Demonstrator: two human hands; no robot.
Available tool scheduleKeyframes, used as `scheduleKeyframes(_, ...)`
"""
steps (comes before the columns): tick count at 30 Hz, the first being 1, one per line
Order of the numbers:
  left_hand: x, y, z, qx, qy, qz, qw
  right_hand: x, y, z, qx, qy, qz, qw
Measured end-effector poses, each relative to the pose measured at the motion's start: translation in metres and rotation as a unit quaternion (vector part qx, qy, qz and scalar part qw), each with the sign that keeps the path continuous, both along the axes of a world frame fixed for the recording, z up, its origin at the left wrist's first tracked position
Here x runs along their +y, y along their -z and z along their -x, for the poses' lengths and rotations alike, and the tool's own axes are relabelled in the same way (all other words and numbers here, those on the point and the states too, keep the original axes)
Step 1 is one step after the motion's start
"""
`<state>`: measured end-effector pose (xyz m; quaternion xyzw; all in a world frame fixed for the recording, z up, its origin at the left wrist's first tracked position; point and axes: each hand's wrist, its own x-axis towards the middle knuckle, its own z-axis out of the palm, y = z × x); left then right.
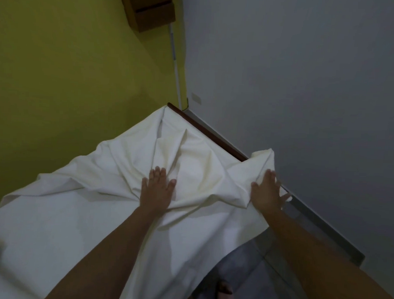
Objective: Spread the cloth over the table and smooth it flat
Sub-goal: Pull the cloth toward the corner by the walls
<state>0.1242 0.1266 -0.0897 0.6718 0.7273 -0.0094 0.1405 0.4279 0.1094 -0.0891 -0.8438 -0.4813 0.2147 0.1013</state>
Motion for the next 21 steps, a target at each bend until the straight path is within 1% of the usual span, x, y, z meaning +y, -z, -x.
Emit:
scheduleKeyframes(1,0.003,-0.001,0.001,0.004,0.001,0.009,1.000,-0.005,0.004,-0.007,-0.001,-0.023,0.005,1.000)
scheduleKeyframes(4,0.011,-0.011,-0.003,-0.009,0.002,0.026,1.000,-0.014,0.008,-0.023,-0.027,-0.070,-0.038,0.996)
scheduleKeyframes(6,0.014,-0.016,-0.008,-0.017,0.012,0.013,1.000,-0.014,0.002,-0.023,-0.057,-0.081,-0.045,0.994)
scheduleKeyframes(9,0.014,-0.020,-0.020,-0.017,0.042,-0.008,0.999,-0.008,-0.006,-0.004,-0.119,-0.140,-0.054,0.981)
scheduleKeyframes(10,0.013,-0.020,-0.026,-0.013,0.058,-0.017,0.998,-0.006,-0.007,0.004,-0.119,-0.155,-0.064,0.979)
scheduleKeyframes(12,0.009,-0.018,-0.038,-0.004,0.092,-0.045,0.995,-0.002,-0.007,0.020,-0.073,-0.141,-0.084,0.984)
scheduleKeyframes(14,0.006,-0.015,-0.047,0.004,0.111,-0.055,0.992,0.003,-0.005,0.032,-0.005,-0.090,-0.088,0.992)
scheduleKeyframes(15,0.005,-0.012,-0.049,0.010,0.115,-0.051,0.992,0.005,-0.003,0.036,0.008,-0.074,-0.083,0.994)
scheduleKeyframes(16,0.006,-0.010,-0.049,0.017,0.118,-0.044,0.992,0.008,-0.001,0.038,-0.002,-0.069,-0.075,0.995)
scheduleKeyframes(18,0.008,-0.008,-0.045,0.026,0.118,-0.025,0.992,0.012,0.005,0.036,-0.058,-0.082,-0.056,0.993)
scheduleKeyframes(21,0.012,-0.007,-0.040,0.032,0.116,-0.003,0.993,0.018,0.008,0.022,-0.115,-0.099,-0.057,0.987)
